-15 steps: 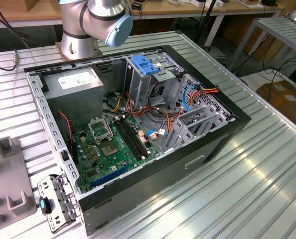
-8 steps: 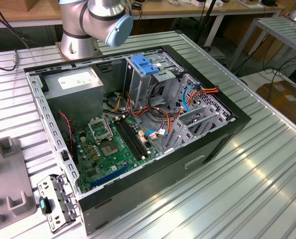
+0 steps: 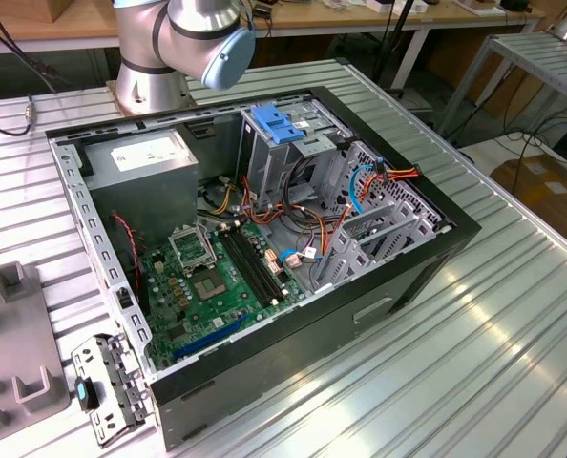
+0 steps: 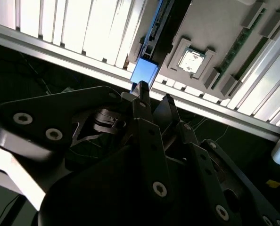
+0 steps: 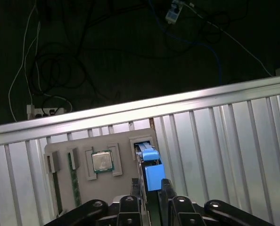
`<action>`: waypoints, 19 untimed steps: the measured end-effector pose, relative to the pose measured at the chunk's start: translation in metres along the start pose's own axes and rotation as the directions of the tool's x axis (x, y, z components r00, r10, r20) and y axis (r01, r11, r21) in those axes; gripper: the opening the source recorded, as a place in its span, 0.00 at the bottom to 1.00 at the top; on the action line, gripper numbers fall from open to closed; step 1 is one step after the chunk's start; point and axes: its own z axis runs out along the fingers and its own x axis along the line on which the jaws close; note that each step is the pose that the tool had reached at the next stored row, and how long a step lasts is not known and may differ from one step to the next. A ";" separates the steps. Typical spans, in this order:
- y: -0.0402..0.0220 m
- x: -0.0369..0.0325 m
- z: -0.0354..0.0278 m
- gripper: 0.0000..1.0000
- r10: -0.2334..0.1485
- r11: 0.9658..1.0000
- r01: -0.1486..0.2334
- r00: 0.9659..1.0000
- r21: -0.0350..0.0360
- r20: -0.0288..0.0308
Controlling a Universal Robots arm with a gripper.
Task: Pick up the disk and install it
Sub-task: 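Pick up the disk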
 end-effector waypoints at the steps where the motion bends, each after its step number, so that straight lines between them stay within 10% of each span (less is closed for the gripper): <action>1: 0.0000 0.0000 0.0000 0.31 0.000 1.000 0.000 1.000 0.000 0.000; 7: 0.0000 0.0000 0.0000 0.31 -0.012 1.000 0.012 1.000 0.000 -0.001; 12: -0.0001 0.0000 0.0011 0.31 -0.102 0.995 0.102 0.995 -0.002 -0.004; 19: -0.0002 -0.0020 0.0148 0.31 -0.139 0.990 0.139 0.990 0.000 -0.006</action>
